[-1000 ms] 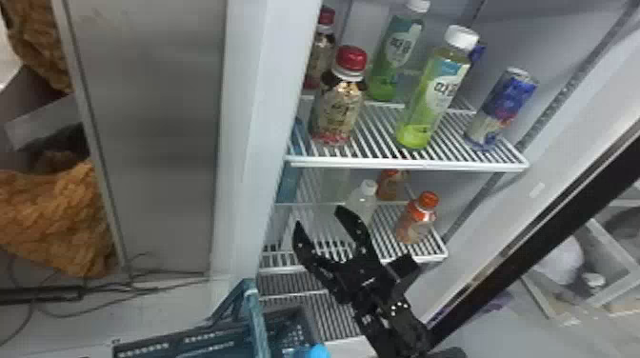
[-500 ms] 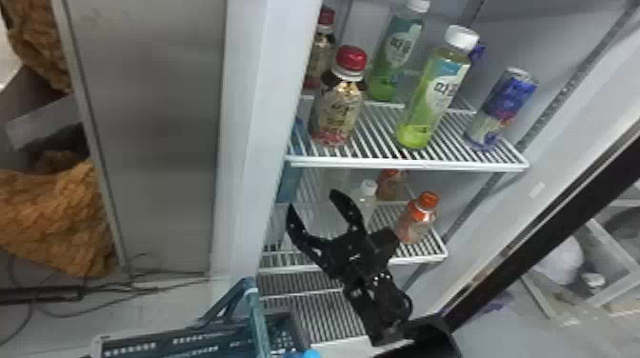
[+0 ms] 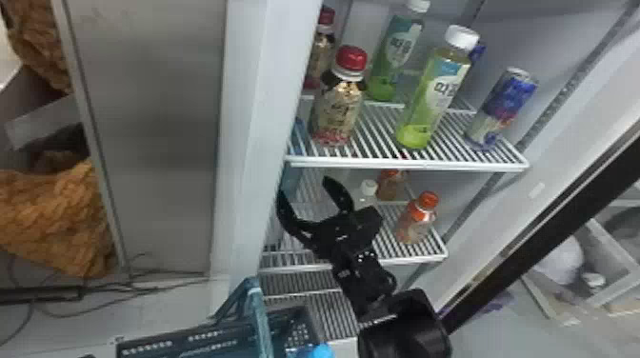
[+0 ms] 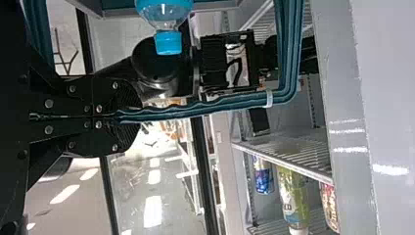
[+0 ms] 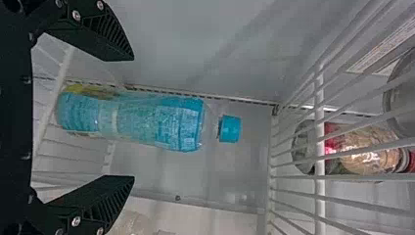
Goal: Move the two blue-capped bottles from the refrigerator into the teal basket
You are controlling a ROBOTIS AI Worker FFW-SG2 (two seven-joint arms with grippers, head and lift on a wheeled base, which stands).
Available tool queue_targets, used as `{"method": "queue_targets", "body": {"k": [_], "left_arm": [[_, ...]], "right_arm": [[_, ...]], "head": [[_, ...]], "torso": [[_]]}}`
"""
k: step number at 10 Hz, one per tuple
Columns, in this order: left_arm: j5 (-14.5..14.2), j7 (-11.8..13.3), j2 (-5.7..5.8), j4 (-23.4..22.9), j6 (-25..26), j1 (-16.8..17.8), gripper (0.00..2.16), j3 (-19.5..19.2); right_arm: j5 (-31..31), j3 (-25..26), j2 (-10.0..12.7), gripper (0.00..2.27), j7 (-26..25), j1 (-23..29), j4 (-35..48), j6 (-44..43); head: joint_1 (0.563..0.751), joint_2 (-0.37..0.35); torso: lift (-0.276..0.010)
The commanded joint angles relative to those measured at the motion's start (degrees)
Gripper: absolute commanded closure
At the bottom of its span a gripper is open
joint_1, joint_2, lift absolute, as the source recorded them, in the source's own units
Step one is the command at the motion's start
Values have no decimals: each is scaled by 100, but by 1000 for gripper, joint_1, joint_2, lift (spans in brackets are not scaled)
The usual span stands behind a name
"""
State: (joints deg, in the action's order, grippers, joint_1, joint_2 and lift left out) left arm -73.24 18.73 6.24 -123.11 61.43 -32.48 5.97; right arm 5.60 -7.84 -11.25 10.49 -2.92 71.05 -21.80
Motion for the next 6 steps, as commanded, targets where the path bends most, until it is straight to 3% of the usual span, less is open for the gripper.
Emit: {"method": "queue_targets", "body": {"k": [1, 6], "left_arm": [[-6, -1, 0, 0, 2, 0, 1157, 10], [3, -19, 9, 0, 16, 42, 1157, 54]], "right_arm": [[91, -68, -9, 140, -20, -158, -166, 0], [82, -394, -18, 84, -267, -692, -517, 0]], "head": [[695, -350], [695, -340]], "torso": [[-163], [-163]]}}
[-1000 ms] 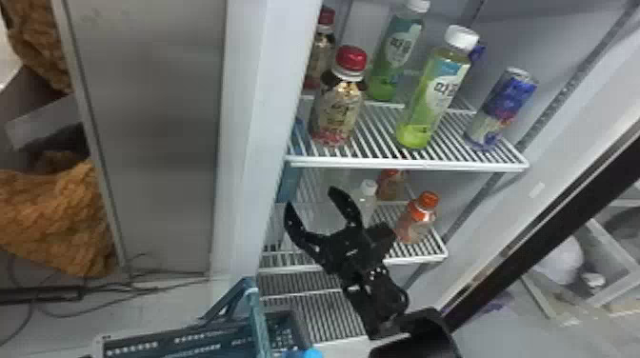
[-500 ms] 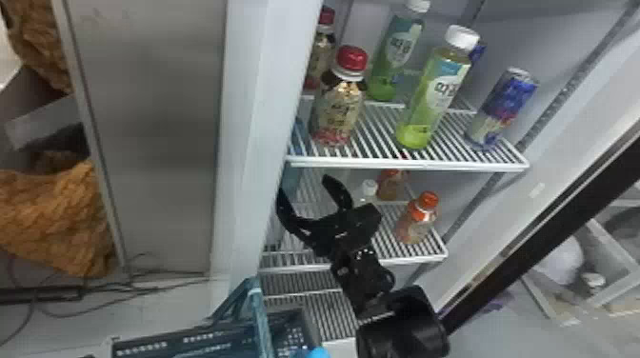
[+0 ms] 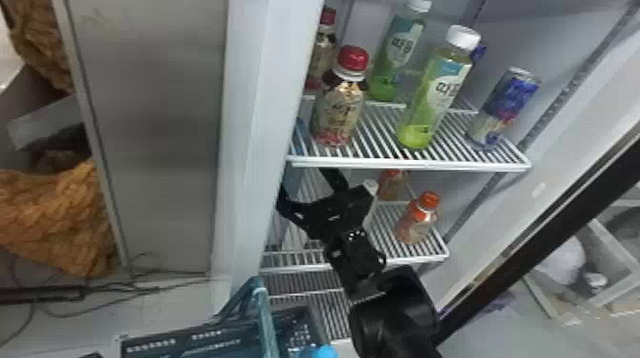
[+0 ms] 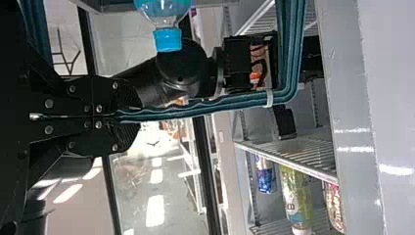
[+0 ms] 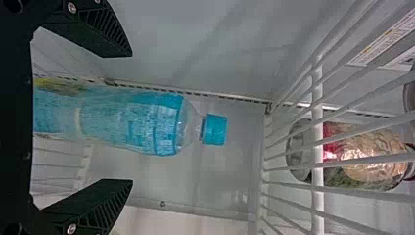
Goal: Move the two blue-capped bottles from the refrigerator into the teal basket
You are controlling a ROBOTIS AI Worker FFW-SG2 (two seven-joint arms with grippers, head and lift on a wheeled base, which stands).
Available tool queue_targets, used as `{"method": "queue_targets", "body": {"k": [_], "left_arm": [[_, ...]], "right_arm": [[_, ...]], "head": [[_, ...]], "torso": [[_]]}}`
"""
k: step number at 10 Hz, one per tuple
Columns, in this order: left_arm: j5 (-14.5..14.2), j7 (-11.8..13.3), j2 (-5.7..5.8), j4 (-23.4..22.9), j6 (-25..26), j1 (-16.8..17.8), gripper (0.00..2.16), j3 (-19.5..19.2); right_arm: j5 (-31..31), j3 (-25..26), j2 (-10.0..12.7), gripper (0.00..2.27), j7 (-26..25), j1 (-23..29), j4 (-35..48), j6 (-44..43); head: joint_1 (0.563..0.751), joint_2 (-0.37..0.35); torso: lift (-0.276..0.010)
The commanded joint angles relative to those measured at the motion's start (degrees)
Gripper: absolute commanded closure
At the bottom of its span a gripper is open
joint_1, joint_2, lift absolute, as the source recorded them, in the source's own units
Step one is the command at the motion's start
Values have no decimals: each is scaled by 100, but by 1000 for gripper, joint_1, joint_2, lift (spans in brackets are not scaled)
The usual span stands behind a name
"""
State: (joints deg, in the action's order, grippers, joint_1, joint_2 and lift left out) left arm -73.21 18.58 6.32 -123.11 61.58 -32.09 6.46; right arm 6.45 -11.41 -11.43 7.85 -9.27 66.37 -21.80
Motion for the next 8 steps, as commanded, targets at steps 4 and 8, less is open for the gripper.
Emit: {"method": "queue_targets", "body": {"k": [4, 8], "left_arm": [[9, -4, -7, 28, 15, 32, 1157, 22], [9, -4, -7, 70, 15, 60, 1157, 48]], "right_arm": [[-4, -230, 0, 71, -135, -367, -273, 197], [14, -380, -9, 59, -223, -719, -344, 436]], "head": [[695, -327], [695, -316]], "torso": [[-163], [-163]]}}
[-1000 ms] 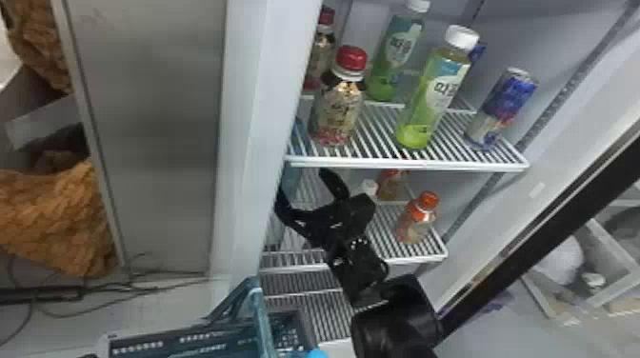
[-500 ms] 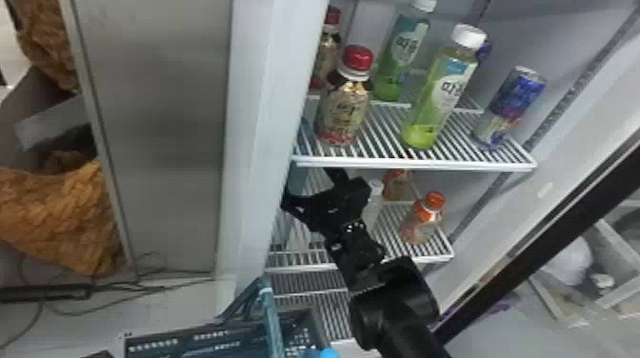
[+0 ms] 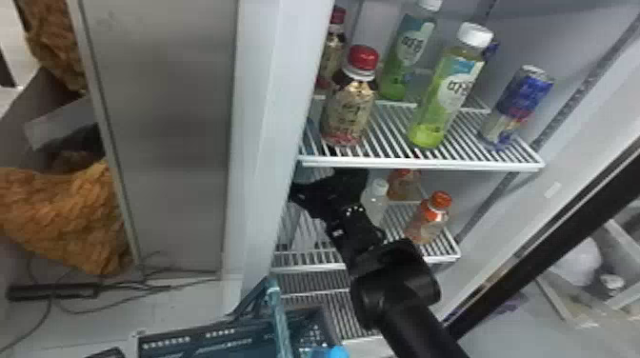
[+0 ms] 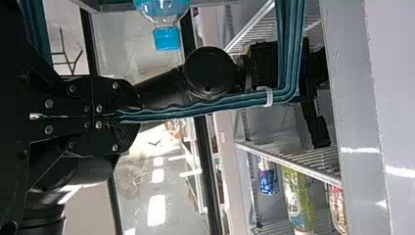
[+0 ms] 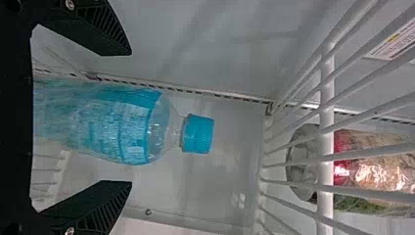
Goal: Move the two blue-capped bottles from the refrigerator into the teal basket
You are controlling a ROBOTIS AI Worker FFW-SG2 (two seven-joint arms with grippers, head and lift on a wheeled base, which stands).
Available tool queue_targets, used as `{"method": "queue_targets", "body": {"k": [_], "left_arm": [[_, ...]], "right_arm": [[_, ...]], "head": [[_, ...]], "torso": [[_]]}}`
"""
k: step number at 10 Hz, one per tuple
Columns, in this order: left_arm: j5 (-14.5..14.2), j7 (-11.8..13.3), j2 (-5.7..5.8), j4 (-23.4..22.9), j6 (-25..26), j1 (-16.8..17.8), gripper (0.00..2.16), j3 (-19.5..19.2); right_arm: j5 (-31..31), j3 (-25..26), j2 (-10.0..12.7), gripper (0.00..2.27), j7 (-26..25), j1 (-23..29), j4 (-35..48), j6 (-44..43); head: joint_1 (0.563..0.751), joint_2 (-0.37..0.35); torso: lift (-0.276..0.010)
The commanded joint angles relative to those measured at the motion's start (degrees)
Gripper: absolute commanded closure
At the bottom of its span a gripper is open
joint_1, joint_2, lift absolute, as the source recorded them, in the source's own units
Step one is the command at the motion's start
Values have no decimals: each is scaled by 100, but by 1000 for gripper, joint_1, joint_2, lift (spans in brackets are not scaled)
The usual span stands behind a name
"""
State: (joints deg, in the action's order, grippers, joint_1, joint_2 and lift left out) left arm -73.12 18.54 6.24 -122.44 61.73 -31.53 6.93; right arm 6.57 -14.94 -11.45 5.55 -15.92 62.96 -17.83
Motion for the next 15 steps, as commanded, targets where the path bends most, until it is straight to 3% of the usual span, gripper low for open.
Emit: {"method": "queue_targets", "body": {"k": [1, 3, 7, 15], "left_arm": [[0, 0, 0, 3, 0, 3, 1157, 2], [0, 0, 0, 31, 0, 17, 1157, 10], [-9, 0, 0, 31, 0, 17, 1157, 10], [-44, 27, -9, 31, -14, -53, 1157, -42]], "right_arm": [[2, -71, 3, 59, -10, -96, 11, 137], [-6, -106, 3, 96, -36, -180, -18, 306], [38, -106, -6, 559, -45, -194, -60, 461], [99, 9, -59, 587, 8, 340, 559, 95]], "head": [[695, -312], [695, -302], [695, -302], [695, -305]], "torso": [[-163], [-163], [-163], [-163]]}}
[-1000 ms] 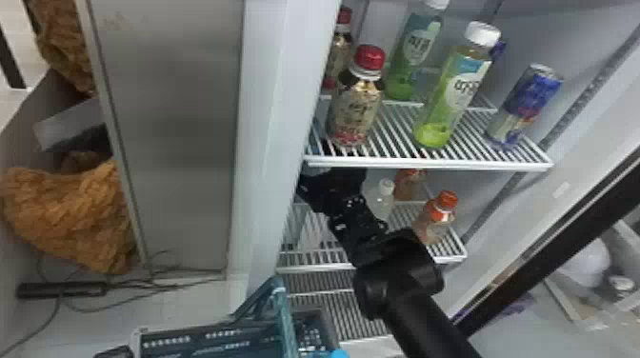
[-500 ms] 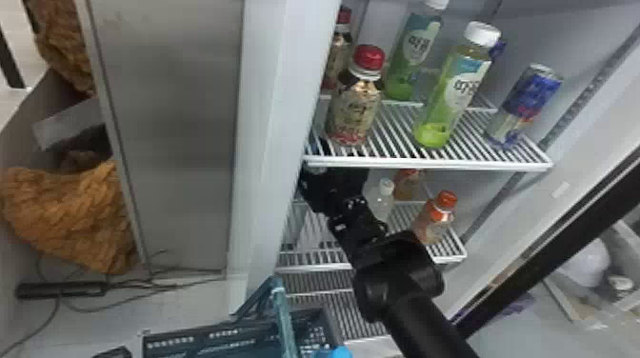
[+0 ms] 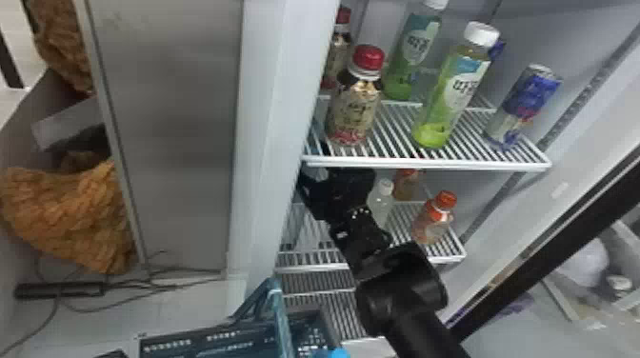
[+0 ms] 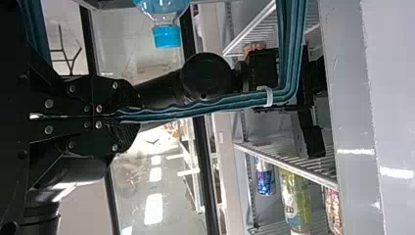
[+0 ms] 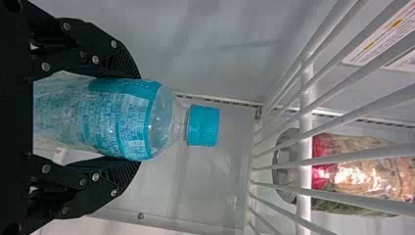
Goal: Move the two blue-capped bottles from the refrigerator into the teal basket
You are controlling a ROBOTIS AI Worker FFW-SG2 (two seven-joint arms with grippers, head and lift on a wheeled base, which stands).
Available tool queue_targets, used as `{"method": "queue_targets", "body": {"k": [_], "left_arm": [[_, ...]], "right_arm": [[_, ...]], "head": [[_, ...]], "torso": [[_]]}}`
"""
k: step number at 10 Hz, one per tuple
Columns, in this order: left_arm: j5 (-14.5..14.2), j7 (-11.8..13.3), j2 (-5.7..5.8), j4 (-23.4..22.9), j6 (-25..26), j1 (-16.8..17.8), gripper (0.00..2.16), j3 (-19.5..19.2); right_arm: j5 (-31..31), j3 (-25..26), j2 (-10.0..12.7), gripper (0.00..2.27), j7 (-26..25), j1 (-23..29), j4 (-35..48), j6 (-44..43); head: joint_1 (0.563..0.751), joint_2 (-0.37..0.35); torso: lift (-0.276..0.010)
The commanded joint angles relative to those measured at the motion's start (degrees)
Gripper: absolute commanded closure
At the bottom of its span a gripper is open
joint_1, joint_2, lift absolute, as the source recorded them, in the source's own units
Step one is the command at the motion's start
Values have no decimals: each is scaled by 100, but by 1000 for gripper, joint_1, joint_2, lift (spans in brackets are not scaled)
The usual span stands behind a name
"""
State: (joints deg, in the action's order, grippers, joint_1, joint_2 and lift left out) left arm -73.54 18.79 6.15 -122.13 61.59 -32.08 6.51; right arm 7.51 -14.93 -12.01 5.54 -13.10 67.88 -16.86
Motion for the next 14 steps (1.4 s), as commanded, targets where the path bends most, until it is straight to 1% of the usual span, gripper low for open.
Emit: {"method": "queue_targets", "body": {"k": [1, 6, 10, 12, 14], "left_arm": [[-2, 2, 9, 0, 0, -12, 1157, -1], [-11, 2, 18, 0, 0, -40, 1157, -18], [-20, 10, 35, 0, 0, -68, 1157, -27], [-28, 10, 35, 0, 0, -68, 1157, -27], [-28, 10, 27, 0, 0, -82, 1157, -36]], "right_arm": [[4, 17, -21, 585, 26, 184, 222, -2], [22, 34, -153, 585, 87, 775, 982, -2], [31, 193, -206, 585, 158, 1239, 1530, -2], [48, 404, -232, 585, 211, 1773, 2177, 111], [48, 518, -276, 585, 281, 2111, 2472, 237]], "head": [[695, -305], [695, -305], [695, -307], [695, -317], [695, -333]], "torso": [[-163], [-163], [-163], [-163], [-163]]}}
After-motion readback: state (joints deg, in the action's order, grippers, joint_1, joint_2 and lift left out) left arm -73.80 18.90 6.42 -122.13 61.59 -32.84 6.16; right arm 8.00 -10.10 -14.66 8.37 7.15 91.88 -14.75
